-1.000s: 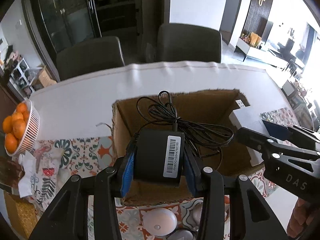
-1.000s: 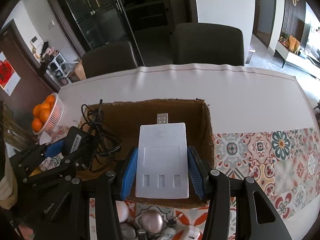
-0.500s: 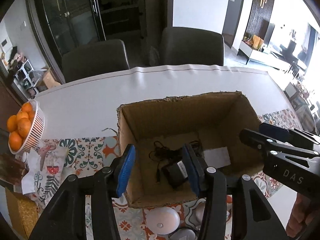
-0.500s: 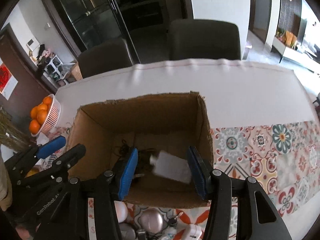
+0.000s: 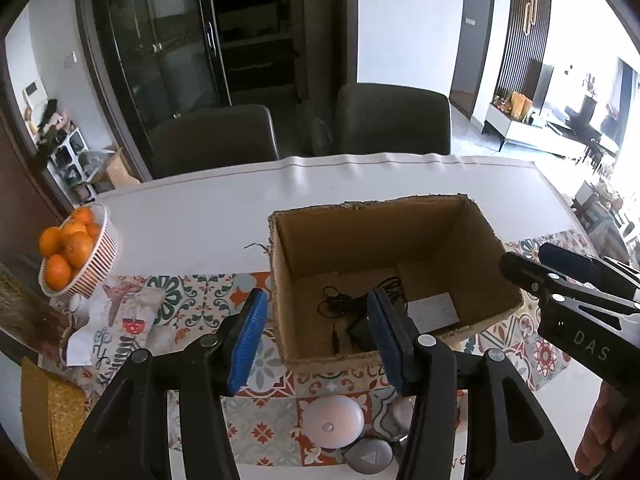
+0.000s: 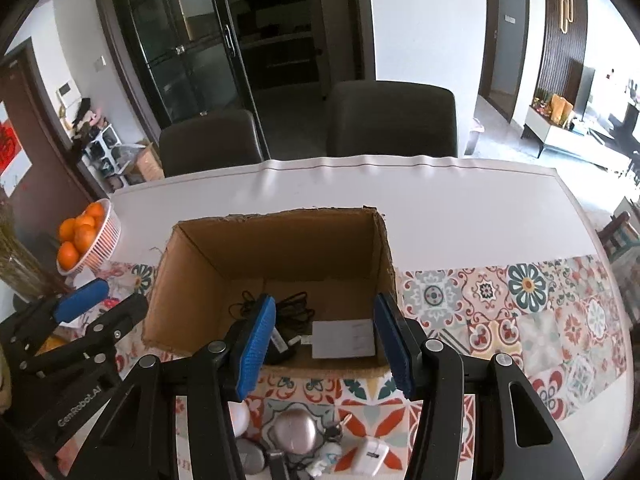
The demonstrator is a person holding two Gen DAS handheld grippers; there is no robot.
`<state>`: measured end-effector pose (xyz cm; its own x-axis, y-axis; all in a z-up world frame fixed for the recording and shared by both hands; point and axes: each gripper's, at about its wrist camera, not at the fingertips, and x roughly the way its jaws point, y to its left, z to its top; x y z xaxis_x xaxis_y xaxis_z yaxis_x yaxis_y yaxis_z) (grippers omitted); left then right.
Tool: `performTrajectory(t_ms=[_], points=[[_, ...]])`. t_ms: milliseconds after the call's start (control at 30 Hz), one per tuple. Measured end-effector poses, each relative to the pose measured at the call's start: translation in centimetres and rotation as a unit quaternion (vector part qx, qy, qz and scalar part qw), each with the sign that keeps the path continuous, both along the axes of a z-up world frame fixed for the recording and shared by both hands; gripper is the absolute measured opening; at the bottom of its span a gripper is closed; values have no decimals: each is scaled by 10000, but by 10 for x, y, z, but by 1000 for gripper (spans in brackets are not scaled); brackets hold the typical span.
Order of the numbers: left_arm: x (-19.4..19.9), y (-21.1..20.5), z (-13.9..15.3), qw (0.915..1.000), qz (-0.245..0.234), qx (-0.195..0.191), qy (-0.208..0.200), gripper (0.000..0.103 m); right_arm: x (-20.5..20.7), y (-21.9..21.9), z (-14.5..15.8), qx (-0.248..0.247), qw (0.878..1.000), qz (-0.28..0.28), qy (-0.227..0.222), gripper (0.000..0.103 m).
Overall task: Organize rigid objects
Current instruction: 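Open both tools to drop the adapter and charger into the box, then grasp the pink round night light with the left tool while the right tool grasps the silver egg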
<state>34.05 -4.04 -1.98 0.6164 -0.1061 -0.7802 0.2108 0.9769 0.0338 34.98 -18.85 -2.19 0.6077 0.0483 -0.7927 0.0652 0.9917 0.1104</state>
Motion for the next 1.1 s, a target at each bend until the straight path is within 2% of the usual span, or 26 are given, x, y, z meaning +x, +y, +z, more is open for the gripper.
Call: performTrajectory(t_ms=[233, 433, 800, 1100], points=[[-21, 3, 6, 9999, 17, 60, -133, 54, -19, 3, 3, 54, 10000, 26, -77, 54], [-35, 9, 2, 10000, 35, 9, -88, 55, -33, 7, -3, 202, 9998, 93, 2, 54], [-49, 16, -20, 9998, 19, 24, 217, 56, -45, 15, -24, 307, 9987, 258, 299, 54], [-55, 20, -48, 9980, -64, 43, 632, 56, -48, 21, -50, 325, 9968, 383, 627, 55]])
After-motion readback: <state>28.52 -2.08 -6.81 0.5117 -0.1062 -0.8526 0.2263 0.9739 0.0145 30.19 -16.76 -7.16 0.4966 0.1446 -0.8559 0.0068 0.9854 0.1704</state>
